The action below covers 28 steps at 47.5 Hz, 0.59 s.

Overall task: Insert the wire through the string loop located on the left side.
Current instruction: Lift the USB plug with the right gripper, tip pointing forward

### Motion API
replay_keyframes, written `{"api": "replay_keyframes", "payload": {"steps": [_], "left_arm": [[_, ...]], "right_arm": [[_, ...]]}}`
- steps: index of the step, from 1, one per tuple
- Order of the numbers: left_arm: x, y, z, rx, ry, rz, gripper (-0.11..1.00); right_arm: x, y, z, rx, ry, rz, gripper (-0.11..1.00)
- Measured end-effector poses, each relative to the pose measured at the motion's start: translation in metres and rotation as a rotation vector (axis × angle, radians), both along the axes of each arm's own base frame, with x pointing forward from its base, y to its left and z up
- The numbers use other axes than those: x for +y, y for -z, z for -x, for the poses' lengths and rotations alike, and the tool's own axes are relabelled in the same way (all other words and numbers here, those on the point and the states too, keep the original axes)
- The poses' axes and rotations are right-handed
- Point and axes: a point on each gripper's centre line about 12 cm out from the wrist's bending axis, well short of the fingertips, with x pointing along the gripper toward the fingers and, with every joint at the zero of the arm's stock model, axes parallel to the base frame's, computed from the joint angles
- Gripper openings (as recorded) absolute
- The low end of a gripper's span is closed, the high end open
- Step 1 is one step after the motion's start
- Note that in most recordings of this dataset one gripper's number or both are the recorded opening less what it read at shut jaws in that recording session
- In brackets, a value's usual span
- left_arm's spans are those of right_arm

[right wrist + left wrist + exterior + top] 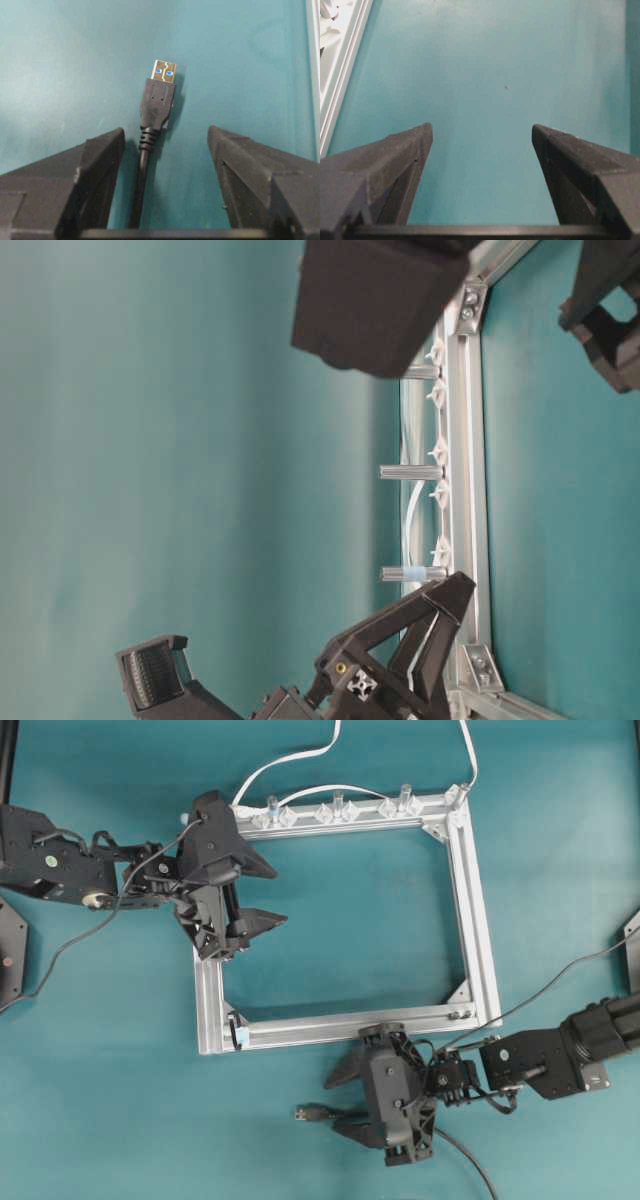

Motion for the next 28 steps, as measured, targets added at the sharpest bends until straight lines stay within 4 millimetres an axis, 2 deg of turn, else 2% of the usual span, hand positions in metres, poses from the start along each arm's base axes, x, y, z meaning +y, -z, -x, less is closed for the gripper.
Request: {"api": "replay_keyframes", "payload": {"steps": [12,28], "left_arm": [[0.0002,0.0018,0.0019,0.008,0.007,-0.01,0.85],[-0.0003,0.0018,0.0018,0.011,0.024,-0.03,0.85]], "right_arm": [[0.0008,0.0056,0.0021,0.022,0.022,-0.012,0.68],[0.0067,0.0081,0.004,0.029,0.021,-0.019,0.45]]}}
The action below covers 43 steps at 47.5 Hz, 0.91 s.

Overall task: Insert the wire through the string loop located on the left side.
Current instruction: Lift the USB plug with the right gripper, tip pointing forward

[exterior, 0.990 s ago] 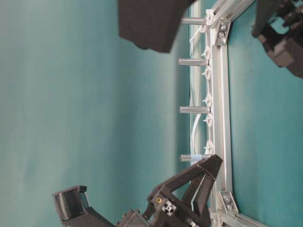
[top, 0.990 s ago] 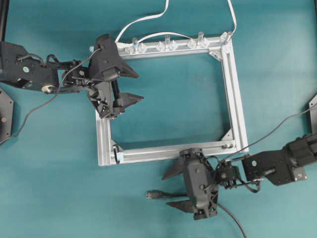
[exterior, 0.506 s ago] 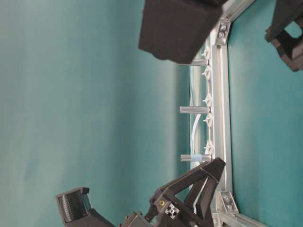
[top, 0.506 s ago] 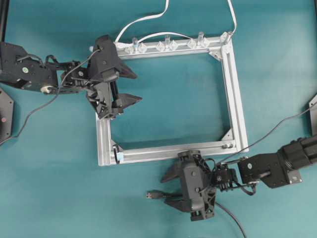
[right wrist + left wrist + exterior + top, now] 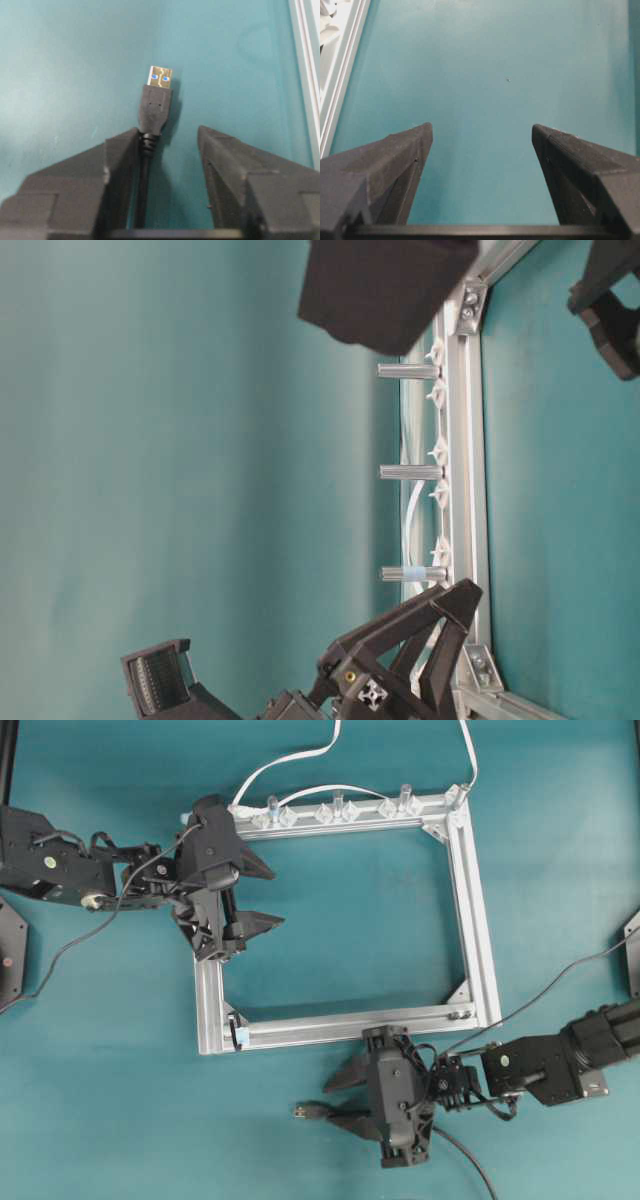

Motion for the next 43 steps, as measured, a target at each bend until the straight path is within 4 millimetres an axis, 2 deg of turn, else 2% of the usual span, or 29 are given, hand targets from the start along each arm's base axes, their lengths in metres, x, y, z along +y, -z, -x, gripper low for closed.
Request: {"api": "replay_keyframes", "payload": {"steps": [3,9,22,43], "left_arm": [[0.0,0.0,0.0,0.001,-0.001,0.001,0.85],[0.0,0.0,0.0,0.002,0.0,0.0,0.85],[0.0,0.0,0.0,0.0,0.0,0.0,0.85],[0.0,0.0,0.0,0.0,0.0,0.0,0.85]], "right_arm": [[0.002,0.0,0.001,0.001,-0.003,-0.003,0.37],[0.004,0.004,0.004,0.035,-0.005,-0.004,0.15],[0.008,0.01,0.016,0.103,-0.03,0.008,0.15],[0.009,0.008,0.015,0.085,-0.024,0.002,0.15]]}}
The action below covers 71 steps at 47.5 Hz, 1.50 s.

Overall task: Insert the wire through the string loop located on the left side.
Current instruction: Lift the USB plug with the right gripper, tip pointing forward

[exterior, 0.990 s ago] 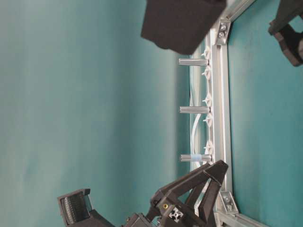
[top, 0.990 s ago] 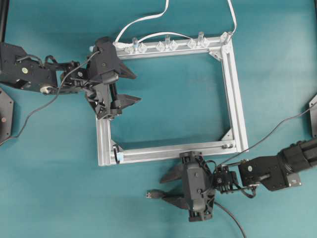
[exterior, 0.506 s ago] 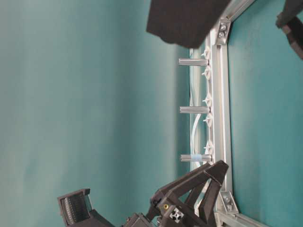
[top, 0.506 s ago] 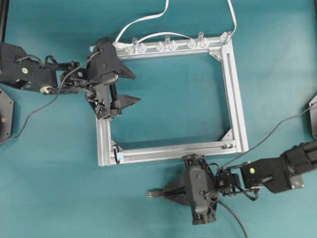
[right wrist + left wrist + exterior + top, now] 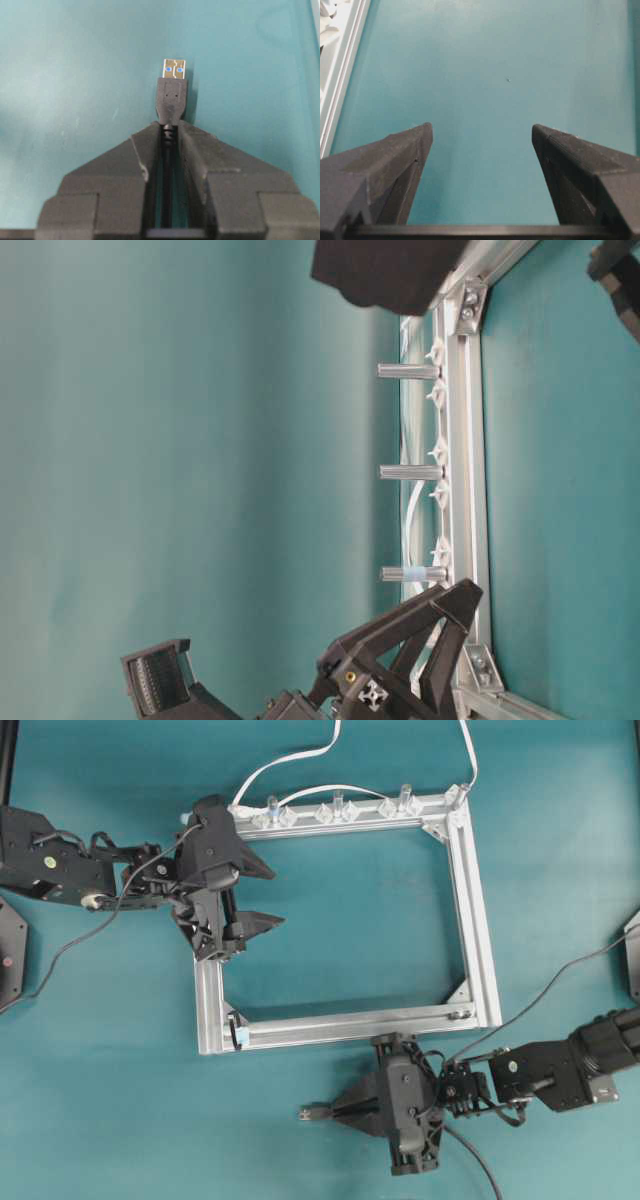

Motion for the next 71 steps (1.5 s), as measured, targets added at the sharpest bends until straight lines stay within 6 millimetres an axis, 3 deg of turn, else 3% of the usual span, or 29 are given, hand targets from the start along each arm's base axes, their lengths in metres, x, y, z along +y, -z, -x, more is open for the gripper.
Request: {"api": "replay_keyframes", "payload": {"steps": [21,39,60,71], "left_arm": [[0.0,0.0,0.001,0.002,-0.002,0.0,0.85],[0.0,0.0,0.0,0.0,0.001,-0.001,0.85],[0.0,0.0,0.0,0.002,0.001,-0.001,0.85],[0.0,0.0,0.0,0.0,0.001,-0.001,0.85]], "right_arm": [[0.004,-0.017,0.001,0.02,-0.016,-0.017,0.14],[-0.02,-0.056,-0.004,0.02,-0.006,-0.02,0.14],[-0.019,-0.078,-0.013,0.043,-0.067,0.021,0.14],[-0.021,-0.079,-0.015,0.051,-0.072,0.032,0.14]]}}
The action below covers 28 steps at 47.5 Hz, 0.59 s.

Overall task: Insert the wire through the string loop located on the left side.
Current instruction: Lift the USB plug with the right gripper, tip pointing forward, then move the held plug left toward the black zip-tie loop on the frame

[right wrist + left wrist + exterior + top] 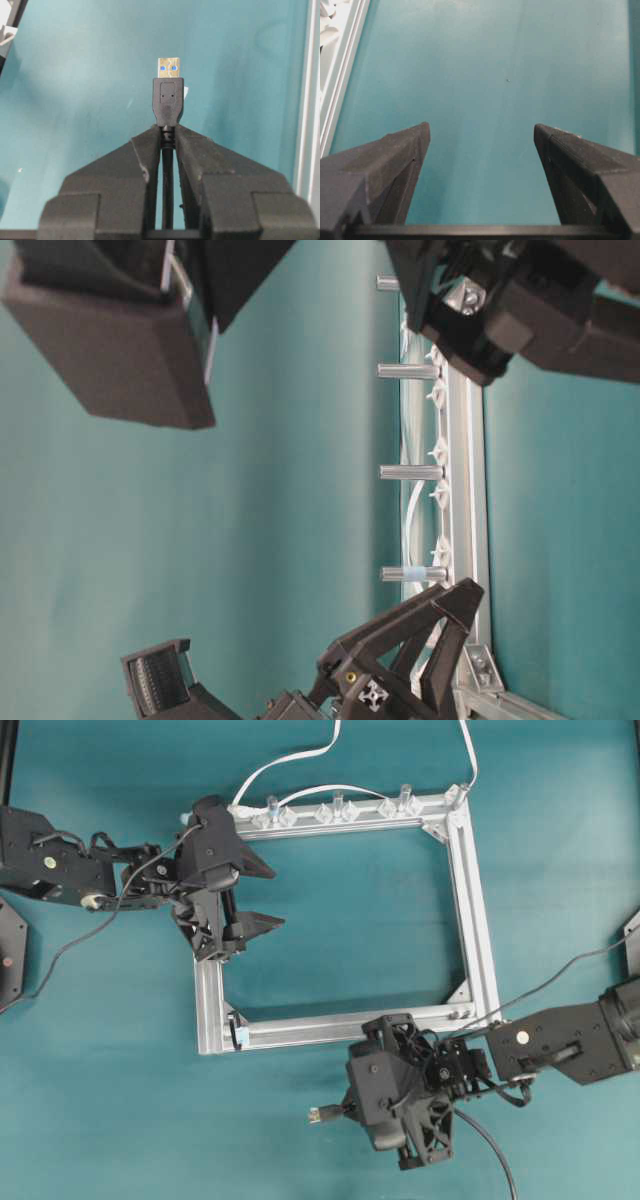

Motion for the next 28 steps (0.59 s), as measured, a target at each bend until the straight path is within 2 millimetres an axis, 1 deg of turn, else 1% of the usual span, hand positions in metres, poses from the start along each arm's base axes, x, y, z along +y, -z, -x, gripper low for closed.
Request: {"api": "replay_keyframes", "payload": {"steps": [13,28], "left_arm": [[-0.001,0.0,0.0,0.0,0.002,0.001,0.85],[-0.002,0.0,0.0,0.002,0.006,0.0,0.85]], "right_arm": [[-0.005,0.0,-0.002,0.0,0.011,0.001,0.14],[-0.032,-0.003,-0.013,-0.01,0.07,0.01,0.14]]}}
